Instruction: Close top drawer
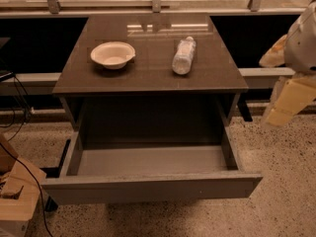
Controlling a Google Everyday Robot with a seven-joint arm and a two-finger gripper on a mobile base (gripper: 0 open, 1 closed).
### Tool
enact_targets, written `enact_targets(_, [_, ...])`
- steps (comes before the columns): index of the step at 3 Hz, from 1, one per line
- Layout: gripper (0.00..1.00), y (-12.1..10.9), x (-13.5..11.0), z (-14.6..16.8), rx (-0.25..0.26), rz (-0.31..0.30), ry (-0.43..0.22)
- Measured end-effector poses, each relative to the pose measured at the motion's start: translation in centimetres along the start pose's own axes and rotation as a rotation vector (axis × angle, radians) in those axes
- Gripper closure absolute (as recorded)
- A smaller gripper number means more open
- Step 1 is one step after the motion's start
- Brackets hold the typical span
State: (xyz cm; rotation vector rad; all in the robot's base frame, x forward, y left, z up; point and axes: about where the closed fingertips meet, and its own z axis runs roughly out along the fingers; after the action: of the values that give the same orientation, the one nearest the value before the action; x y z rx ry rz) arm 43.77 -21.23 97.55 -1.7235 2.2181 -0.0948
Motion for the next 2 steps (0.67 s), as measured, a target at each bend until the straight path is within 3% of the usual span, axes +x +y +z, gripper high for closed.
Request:
enact_targets(1, [0.46,1.1,-0.7,1.5,-0.033,-0.010,-0.020])
enact_targets(2, [0.68,3.6,-0.9,4.2,-0.073,-0.024,-0.070])
